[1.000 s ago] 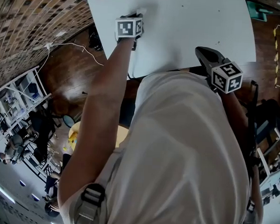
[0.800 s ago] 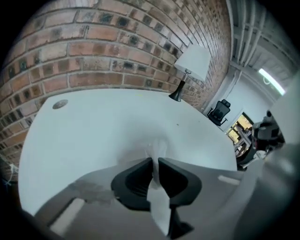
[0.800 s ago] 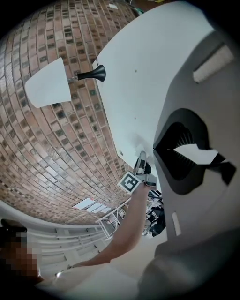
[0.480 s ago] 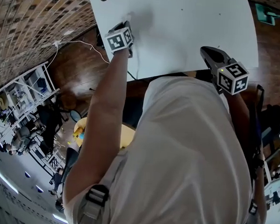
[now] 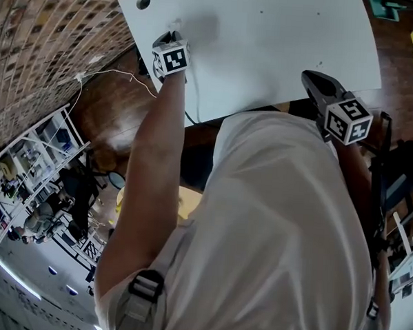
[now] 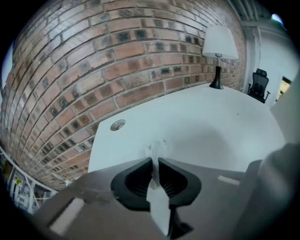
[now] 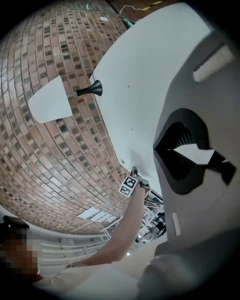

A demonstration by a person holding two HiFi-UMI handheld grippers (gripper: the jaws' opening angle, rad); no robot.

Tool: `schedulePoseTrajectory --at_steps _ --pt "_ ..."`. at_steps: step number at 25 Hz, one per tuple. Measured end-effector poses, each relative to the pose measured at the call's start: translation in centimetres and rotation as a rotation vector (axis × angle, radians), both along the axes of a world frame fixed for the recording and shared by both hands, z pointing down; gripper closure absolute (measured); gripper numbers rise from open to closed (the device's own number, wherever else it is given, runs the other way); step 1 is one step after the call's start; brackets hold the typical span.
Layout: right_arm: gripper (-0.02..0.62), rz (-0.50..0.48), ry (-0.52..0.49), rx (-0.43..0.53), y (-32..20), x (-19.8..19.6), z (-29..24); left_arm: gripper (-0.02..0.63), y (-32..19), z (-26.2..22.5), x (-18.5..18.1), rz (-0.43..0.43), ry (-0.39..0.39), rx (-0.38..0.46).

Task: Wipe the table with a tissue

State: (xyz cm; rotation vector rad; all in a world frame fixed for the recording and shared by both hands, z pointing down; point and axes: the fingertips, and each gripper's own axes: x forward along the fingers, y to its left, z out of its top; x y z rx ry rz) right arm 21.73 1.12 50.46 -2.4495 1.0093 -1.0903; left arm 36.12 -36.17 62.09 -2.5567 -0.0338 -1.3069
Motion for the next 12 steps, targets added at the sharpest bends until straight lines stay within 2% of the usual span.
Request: schedulePoseTrajectory --at_steps 1,5,9,12 --pt "0.588 -0.004 0.001 -0.002 0.0 0.0 0.0 0.572 0.5 0.0 0.0 0.042 0.0 0.008" --pt "0.588 -0.009 0.011 -0.012 0.5 0.0 -0.4 0.572 5.7 0.4 0.3 0.206 0.039 -0.073" --pt "0.588 -0.016 0.024 -0.016 0.4 0.2 -0.8 0.572 8.6 0.6 -1.8 0.211 0.045 -0.071" --pt "0.588 -0.019 0.027 -0.012 1.0 0.4 -0.9 0.572 12.1 0.7 -3.7 0.241 0.014 -0.085"
